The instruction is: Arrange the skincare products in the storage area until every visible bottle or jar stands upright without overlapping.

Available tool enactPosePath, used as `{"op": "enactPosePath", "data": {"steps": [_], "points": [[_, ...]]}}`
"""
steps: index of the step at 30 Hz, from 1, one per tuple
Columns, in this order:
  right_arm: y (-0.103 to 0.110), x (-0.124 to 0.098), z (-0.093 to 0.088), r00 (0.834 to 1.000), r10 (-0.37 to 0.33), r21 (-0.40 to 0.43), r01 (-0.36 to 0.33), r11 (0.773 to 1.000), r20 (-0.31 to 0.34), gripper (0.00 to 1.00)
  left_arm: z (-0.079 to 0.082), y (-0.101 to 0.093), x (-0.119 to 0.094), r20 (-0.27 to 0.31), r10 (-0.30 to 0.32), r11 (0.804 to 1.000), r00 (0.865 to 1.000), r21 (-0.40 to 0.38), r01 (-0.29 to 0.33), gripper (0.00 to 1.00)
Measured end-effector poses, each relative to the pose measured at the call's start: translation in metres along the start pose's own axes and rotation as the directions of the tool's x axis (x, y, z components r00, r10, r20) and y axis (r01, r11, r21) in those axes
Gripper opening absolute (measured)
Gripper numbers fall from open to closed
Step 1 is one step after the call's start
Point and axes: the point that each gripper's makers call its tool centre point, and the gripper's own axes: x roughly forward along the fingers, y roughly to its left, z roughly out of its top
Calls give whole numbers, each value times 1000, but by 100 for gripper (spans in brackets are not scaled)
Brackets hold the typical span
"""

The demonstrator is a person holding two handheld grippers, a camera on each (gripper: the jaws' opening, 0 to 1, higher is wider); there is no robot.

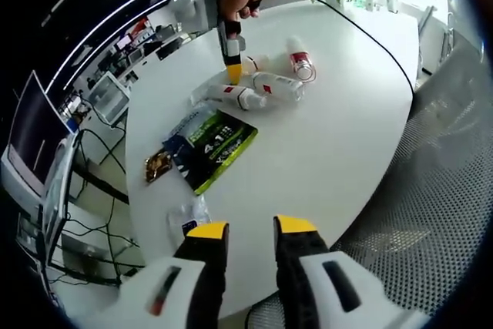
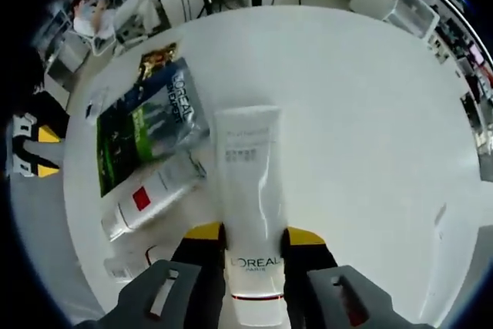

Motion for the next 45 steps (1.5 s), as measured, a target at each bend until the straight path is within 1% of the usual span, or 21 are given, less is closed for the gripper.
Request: {"op": "enactPosePath", "data": {"steps": [3, 5, 10, 13, 16, 21, 24, 25, 26, 28, 29, 32, 33, 34, 36, 39, 40, 41, 42, 43, 45], "points": [[4, -2, 0, 1000, 11, -13, -11, 1000, 7, 17, -1, 0, 0, -7, -1, 1000, 1000, 0, 1, 20], [-2, -4, 0, 999, -27, -63, 28, 998, 24, 13, -2, 0, 0, -11, -1, 1000, 1000, 0, 1, 20], [-6, -14, -3, 998, -41, -65, 45, 997, 55, 12, -3, 0, 1, -19, -2, 1000, 1000, 2, 2, 20], [-9, -30, 0, 992, -67, -52, 73, 996, 111, 12, -3, -1, 1, -21, -3, 1000, 1000, 3, 3, 20], [-2, -55, 5, 977, -82, -29, 89, 996, 197, 13, -2, -1, 1, -19, -4, 1000, 1000, 5, 4, 20], [26, -94, 1, 944, -95, 9, 97, 995, 315, 13, 0, -2, 1, -9, -7, 1000, 1000, 9, 8, 21], [50, -115, -11, 931, -102, 21, 101, 995, 352, 13, 1, -2, -1, -3, -10, 1000, 1000, 10, 10, 22], [59, -122, -15, 918, -100, 36, 93, 995, 383, 13, 3, -3, -1, 4, -11, 1000, 1000, 13, 11, 22], [61, -125, -20, 914, -104, 35, 98, 995, 392, 13, 4, -3, -1, 9, -13, 1000, 1000, 12, 12, 22], [79, -137, -29, 898, -109, 73, 86, 994, 427, 13, 5, -3, -2, 15, -14, 1000, 1000, 17, 13, 22], [89, -145, -33, 881, -119, 97, 84, 992, 458, 13, 6, -3, -2, 19, -14, 1000, 1000, 16, 13, 22], [107, -156, -46, 871, -134, 110, 92, 990, 474, 14, 7, -4, -3, 25, -18, 1000, 1000, 15, 17, 23], [115, -161, -50, 855, -147, 139, 89, 986, 497, 14, 9, -5, -3, 31, -19, 1000, 999, 17, 18, 23], [125, -165, -52, 843, -145, 154, 75, 985, 518, 14, 11, -5, -4, 40, -22, 1000, 999, 19, 21, 24], [137, -168, -57, 839, -145, 165, 66, 984, 525, 14, 17, -3, -7, 77, -15, 1000, 997, 3, 15, 26], [151, -174, -62, 824, -154, 187, 59, 981, 545, 14, 28, 6, -13, 139, 0, 994, 990, -107, 16, 29], [154, -178, -62, 812, -167, 212, 55, 976, 559, 14, 33, 9, -17, 171, 3, 987, 985, -159, 25, 32], [157, -180, -61, 805, -163, 213, 46, 976, 570, 14, 37, 9, -19, 186, -5, 984, 983, -174, 38, 34], [162, -183, -60, 796, -160, 220, 35, 975, 584, 14, 48, 11, -25, 226, -9, 978, 974, -200, 55, 36], [166, -184, -60, 794, -157, 216, 34, 976, 587, 15, 56, 13, -30, 257, -1, 969, 966, -237, 64, 38], [174, -187, -57, 785, -158, 202, 42, 978, 599, 15, 82, 7, -43, 350, -22, 935, 936, -325, 143, 39]]}}
